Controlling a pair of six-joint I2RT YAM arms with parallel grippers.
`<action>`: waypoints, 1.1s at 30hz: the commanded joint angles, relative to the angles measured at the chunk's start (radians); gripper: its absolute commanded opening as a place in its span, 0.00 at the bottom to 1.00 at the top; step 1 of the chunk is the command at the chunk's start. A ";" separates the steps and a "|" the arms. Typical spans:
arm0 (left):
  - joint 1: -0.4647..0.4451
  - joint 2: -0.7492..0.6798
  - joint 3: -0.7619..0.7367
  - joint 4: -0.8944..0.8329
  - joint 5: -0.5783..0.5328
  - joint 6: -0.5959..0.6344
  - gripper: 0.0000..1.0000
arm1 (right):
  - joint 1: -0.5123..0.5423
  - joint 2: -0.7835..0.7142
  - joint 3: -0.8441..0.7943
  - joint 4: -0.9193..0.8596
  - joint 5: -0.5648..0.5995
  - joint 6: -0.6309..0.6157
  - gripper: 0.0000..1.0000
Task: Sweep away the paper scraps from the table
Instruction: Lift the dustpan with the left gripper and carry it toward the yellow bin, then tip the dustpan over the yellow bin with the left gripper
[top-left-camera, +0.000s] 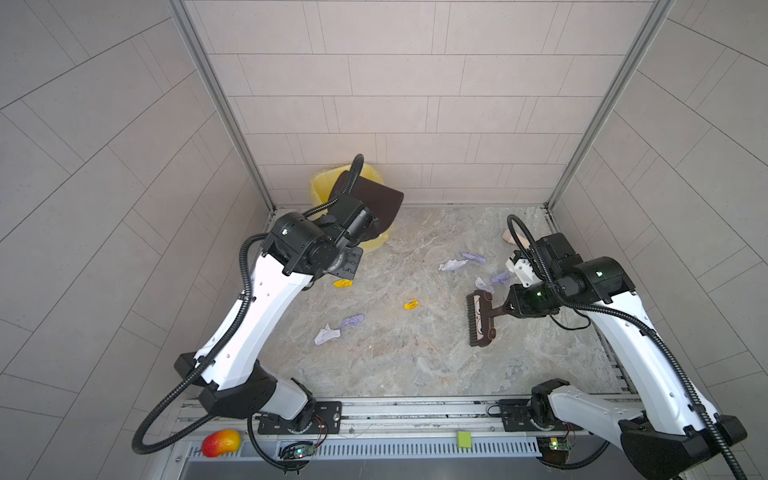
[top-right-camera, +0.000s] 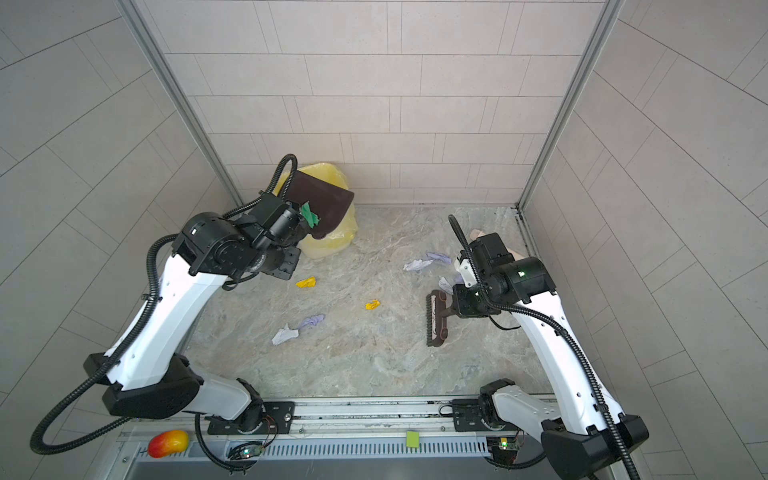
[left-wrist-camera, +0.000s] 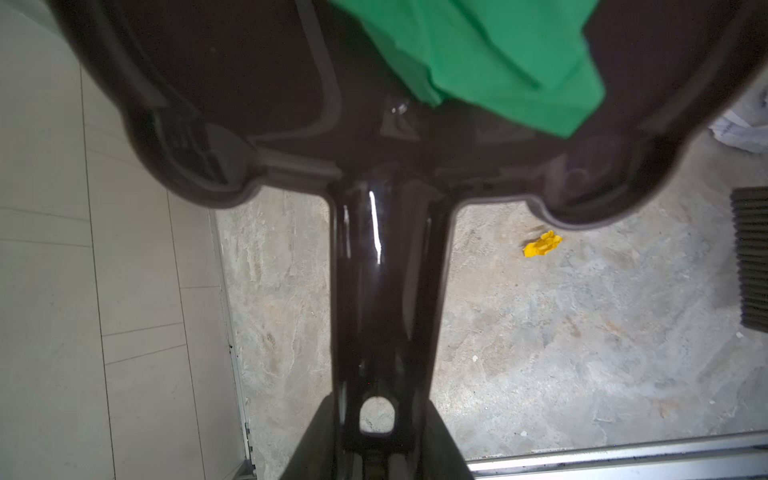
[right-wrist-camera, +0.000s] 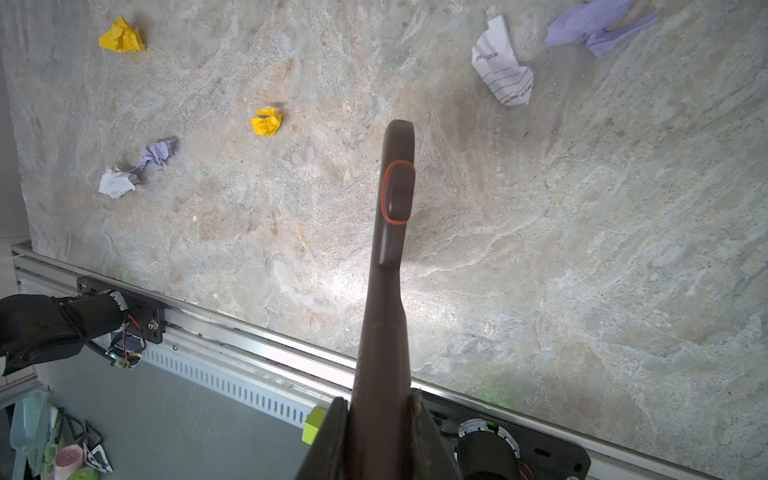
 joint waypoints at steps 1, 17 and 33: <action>0.076 0.001 0.023 -0.116 -0.032 -0.011 0.00 | -0.012 -0.003 0.001 0.012 -0.032 -0.026 0.00; 0.388 0.016 -0.077 0.053 -0.028 0.100 0.00 | -0.053 0.048 0.006 0.013 -0.117 -0.067 0.00; 0.455 0.341 0.211 0.099 -0.107 0.283 0.00 | -0.069 0.059 0.005 -0.013 -0.151 -0.029 0.00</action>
